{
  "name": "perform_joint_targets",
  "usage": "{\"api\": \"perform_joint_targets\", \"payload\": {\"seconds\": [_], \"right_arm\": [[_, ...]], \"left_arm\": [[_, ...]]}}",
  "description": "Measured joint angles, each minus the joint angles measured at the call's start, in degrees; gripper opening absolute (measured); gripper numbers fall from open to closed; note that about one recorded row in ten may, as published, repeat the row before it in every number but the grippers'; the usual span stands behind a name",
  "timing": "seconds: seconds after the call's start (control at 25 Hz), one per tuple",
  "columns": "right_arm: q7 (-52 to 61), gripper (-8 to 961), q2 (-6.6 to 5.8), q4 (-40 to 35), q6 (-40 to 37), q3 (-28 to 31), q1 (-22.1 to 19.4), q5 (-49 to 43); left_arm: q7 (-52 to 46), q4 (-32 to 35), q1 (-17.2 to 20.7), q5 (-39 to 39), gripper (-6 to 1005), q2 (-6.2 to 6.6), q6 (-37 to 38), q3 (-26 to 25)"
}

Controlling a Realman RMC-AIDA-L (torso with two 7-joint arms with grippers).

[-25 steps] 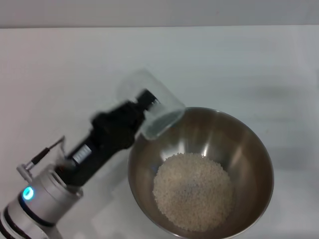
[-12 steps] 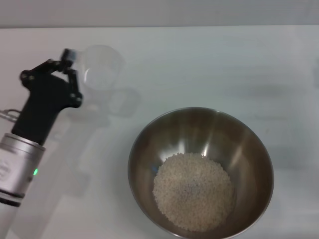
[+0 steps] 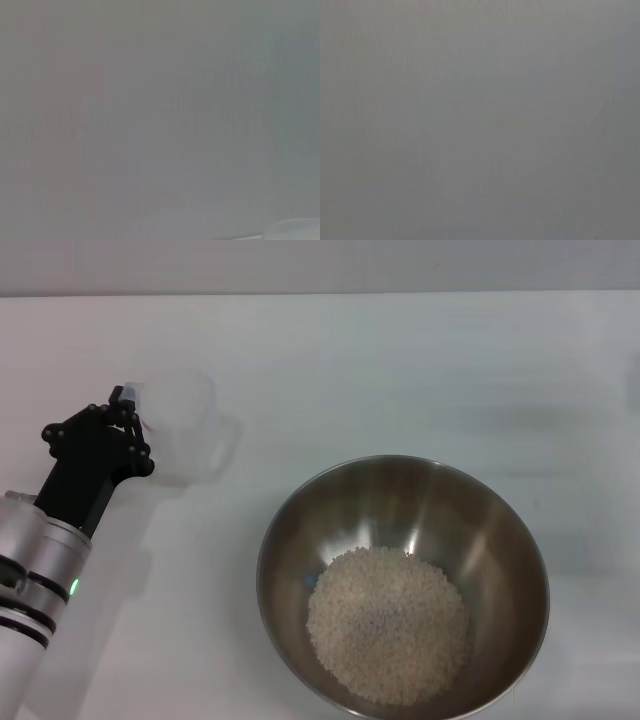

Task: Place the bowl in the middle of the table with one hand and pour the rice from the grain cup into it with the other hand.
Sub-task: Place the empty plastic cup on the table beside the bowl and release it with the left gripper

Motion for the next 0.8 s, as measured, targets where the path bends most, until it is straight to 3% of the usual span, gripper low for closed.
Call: {"api": "perform_joint_targets", "payload": {"seconds": [0.32,0.8], "right_arm": [[1.5,421,0.0,0.0,0.0,0.6,0.0,0.0],[3.1,421,0.0,0.8,-0.8,0.6,-0.5,0.0]], "left_arm": [[-0.1,-0.1,-0.8,-0.2,155,-0.07,-5.3,-0.1],[0.3,0.3,-0.7,-0.3,169,-0.08,-6.0,-0.2]]}}
